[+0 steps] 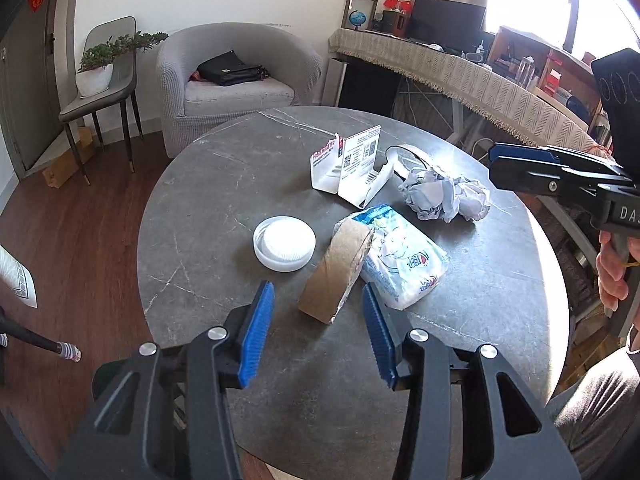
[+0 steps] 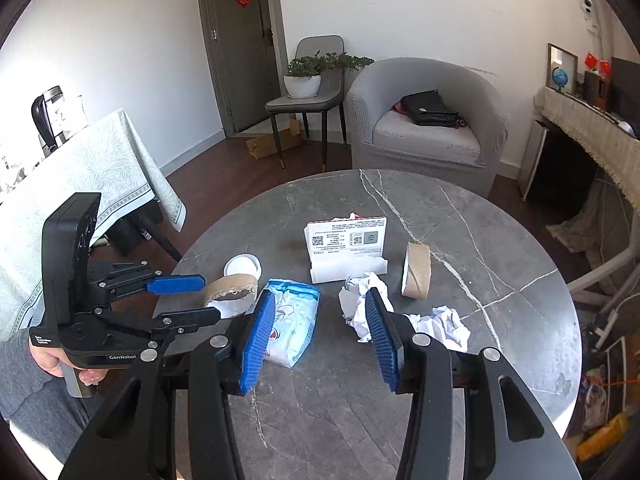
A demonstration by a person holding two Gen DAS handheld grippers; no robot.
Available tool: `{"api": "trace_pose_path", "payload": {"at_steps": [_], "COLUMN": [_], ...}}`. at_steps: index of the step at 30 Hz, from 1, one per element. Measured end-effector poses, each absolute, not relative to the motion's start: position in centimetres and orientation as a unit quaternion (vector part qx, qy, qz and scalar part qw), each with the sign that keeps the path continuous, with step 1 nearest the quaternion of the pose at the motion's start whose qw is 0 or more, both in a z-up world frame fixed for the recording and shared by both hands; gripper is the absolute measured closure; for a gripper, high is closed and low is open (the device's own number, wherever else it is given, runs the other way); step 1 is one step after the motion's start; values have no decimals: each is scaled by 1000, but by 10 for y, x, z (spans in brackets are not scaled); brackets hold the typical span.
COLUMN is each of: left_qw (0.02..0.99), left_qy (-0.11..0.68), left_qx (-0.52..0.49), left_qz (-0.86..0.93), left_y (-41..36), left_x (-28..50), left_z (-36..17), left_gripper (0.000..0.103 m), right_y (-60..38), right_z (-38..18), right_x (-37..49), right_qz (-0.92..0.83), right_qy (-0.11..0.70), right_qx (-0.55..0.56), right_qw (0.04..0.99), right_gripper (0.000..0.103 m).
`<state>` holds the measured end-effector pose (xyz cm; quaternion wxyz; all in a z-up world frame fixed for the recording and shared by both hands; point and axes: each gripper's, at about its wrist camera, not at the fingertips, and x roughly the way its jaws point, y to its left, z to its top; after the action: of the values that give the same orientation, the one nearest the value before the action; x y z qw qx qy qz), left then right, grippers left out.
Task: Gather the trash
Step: 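Grasp the brown tape roll with the left tool, then grasp the crumpled white paper with the right tool while the left lifts the tape roll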
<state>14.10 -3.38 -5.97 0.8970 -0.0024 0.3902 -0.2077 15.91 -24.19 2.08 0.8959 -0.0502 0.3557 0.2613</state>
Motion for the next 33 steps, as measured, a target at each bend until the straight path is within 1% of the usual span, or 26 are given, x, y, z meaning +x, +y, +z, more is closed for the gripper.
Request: {"api": "trace_pose_path", "payload": {"at_steps": [2,6,15,18,19,21,23,26,33], "left_qw": [895,893,896,895,895,893,894,898,897], "left_qy": [391,393,377,379,382,387,389,388,385], "left_qx": [-7,-15,-32,-36,-36,-38,-32,-29,-63], "left_qz": [-214,-220,-231,-233,-228,-226,-222,-205,-207], "left_y": [-33,-33,-37,-44,-45,-49,-53,-55,-46], "left_x": [144,145,139,141,142,142,142,141,144], "left_z": [-63,-67,-63,-59,-60,-63,-65,-65,-61], "left_gripper": [60,63,64,75,82,83,85,96,96], "right_y": [-240,-240,-225,-226,-227,-228,-231,-232,-233], "right_z": [21,19,13,11,9,6,2,-3,-10], "right_x": [169,173,164,168,170,173,176,179,187], "right_qz": [260,262,258,251,249,241,234,224,207], "right_qy": [354,346,356,358,359,362,367,374,388], "right_qx": [-54,-45,-54,-53,-56,-59,-55,-60,-53], "right_qw": [897,900,897,898,898,899,899,898,896], "right_gripper": [56,56,56,56,56,56,56,56,56]}}
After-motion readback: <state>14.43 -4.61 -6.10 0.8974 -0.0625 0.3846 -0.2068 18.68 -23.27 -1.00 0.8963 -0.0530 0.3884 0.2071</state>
